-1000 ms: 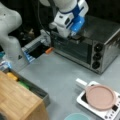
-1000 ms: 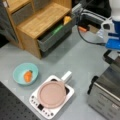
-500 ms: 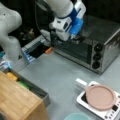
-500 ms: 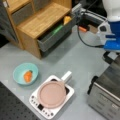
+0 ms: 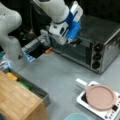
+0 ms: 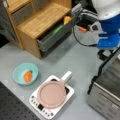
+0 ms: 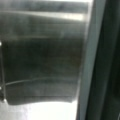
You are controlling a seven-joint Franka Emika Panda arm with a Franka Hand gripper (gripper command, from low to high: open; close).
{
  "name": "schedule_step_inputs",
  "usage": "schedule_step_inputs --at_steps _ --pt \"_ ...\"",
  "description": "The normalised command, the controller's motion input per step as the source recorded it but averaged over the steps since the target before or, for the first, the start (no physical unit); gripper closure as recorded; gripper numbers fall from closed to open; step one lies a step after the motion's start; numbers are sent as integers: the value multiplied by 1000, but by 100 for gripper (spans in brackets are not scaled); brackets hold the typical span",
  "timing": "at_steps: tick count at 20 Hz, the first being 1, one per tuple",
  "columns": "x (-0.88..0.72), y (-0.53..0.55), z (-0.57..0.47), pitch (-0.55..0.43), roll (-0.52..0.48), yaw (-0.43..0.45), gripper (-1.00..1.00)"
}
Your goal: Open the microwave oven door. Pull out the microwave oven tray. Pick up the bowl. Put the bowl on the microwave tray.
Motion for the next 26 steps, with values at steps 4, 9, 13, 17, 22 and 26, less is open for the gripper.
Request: schedule_step_inputs --at_steps 4,9,13,17,22,26 --pt "-128 -286 -325 -99 155 59 -100" --pt "-92 -341 -346 -91 203 109 -100" --pt "-47 -396 -325 -68 226 143 -100" --pt "14 -455 -305 -31 258 172 -100" --pt "170 -528 -224 2 269 234 -100" --pt "266 -437 -203 23 236 245 -100"
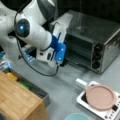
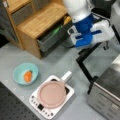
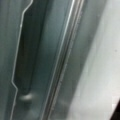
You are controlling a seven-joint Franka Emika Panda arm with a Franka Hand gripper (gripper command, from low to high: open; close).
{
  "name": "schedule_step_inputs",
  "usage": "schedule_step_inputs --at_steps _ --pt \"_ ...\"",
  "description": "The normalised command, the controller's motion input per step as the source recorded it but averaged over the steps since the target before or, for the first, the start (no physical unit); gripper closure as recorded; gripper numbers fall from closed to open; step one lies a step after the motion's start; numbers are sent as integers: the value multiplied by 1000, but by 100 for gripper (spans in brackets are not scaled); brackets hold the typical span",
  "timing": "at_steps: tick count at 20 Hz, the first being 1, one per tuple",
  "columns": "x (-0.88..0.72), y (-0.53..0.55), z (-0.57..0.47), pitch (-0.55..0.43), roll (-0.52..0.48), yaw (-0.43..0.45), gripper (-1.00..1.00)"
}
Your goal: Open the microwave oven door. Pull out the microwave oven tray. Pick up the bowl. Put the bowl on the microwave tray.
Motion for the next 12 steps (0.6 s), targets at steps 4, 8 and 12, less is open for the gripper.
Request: schedule_step_inputs --at_steps 4,8,12 --pt "340 -326 -182 22 218 233 -100" --pt "359 -307 -93 26 207 210 -100" --pt "280 -279 34 42 166 154 -100"
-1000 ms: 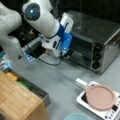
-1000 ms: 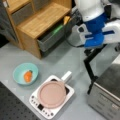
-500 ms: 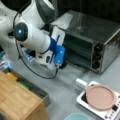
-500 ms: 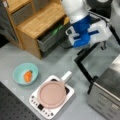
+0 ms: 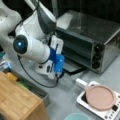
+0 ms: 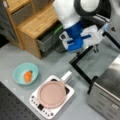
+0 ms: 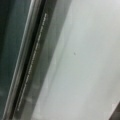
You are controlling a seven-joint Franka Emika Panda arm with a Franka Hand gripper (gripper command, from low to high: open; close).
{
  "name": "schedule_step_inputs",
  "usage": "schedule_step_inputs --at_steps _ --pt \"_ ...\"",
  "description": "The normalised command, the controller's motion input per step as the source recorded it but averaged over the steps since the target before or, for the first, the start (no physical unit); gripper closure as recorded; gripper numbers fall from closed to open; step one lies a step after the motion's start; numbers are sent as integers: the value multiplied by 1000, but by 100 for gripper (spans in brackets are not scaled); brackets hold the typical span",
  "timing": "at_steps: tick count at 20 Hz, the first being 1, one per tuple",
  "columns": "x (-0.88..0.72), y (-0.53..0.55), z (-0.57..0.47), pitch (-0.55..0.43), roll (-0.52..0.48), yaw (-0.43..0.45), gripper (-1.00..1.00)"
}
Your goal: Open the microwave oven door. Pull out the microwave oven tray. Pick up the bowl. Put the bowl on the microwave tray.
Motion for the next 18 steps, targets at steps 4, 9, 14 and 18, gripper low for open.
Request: schedule_step_inputs --at_steps 4,9,14,18 --pt "169 -255 123 63 103 145 -100" --pt "89 -258 147 87 60 188 -100" --pt "43 -189 179 102 15 208 -100" --pt "-5 73 141 76 47 140 -100"
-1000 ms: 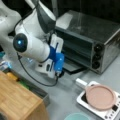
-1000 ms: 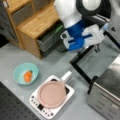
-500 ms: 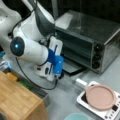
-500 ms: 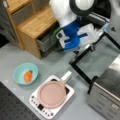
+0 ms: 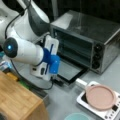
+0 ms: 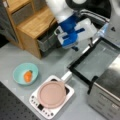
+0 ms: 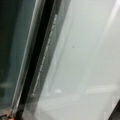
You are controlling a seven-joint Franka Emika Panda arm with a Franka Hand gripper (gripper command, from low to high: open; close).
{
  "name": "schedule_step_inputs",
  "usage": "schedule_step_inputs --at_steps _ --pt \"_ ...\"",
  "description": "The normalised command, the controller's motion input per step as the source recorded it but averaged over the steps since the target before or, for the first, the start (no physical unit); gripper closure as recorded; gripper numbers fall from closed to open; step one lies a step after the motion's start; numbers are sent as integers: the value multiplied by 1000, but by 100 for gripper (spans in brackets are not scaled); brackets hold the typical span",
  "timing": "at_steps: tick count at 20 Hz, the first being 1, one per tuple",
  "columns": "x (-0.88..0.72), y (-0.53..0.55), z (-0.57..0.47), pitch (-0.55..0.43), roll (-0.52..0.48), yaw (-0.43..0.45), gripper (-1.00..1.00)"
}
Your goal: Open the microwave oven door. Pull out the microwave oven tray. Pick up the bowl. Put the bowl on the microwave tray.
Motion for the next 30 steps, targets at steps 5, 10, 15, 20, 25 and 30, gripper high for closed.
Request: schedule_step_inputs --at_steps 5,10,15,20,25,30 --pt "-13 396 24 -15 103 97 -100" --pt "-24 589 -116 -178 224 97 -100" --pt "-21 296 -200 -285 328 154 -100" --pt "32 -159 -238 -228 379 161 -100" --pt "59 -226 -255 -114 395 116 -100" --pt "38 -57 -155 -25 411 30 -100"
